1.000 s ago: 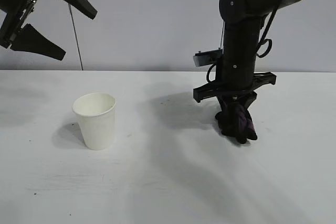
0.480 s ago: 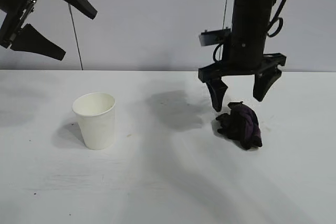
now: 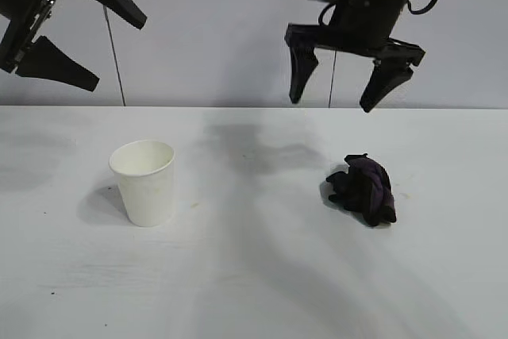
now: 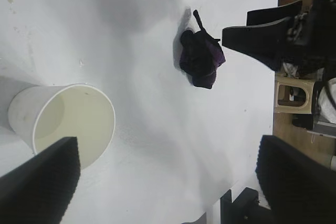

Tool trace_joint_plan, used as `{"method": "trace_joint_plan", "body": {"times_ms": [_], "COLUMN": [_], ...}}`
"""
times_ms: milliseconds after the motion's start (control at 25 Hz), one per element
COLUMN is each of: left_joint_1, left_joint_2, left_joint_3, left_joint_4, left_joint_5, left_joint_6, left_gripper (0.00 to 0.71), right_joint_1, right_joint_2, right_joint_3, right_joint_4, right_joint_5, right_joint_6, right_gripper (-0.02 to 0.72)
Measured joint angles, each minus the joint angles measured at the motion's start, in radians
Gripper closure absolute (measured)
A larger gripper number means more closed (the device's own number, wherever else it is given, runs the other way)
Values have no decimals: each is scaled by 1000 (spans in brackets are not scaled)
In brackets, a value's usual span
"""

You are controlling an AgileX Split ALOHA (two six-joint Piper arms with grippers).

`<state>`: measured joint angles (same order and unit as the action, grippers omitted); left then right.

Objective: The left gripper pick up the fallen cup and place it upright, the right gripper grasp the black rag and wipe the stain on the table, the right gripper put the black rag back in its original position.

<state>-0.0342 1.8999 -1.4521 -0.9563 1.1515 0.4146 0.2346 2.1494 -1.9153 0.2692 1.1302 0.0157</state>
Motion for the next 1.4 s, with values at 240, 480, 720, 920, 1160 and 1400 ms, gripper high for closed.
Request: {"method": "trace_joint_plan", "body": {"times_ms": [240, 480, 720, 920, 1160, 1400], "left_joint_1": [0, 0, 0, 0, 0, 0], "left_joint_2": [0, 0, 0, 0, 0, 0], "left_joint_3": [0, 0, 0, 0, 0, 0], "left_joint_4": [0, 0, 0, 0, 0, 0], "left_joint_5": [-4, -5, -3, -3, -1, -1], "left_joint_6": [0, 0, 0, 0, 0, 0], "left_gripper": [53, 53, 53, 53, 53, 53], "right_joint_1": [-24, -24, -24, -24, -24, -24], "right_joint_2": [-5, -5, -5, -5, -5, -5], "right_joint_3": [-8, -8, -8, -8, -8, -8], "right_joint_4": [188, 313, 325, 325, 325, 304], "right_joint_5": [23, 45, 52, 52, 55, 56], "right_joint_6": [-16, -40, -42, -42, -46, -47], "right_gripper": [9, 9, 9, 9, 9, 9]}}
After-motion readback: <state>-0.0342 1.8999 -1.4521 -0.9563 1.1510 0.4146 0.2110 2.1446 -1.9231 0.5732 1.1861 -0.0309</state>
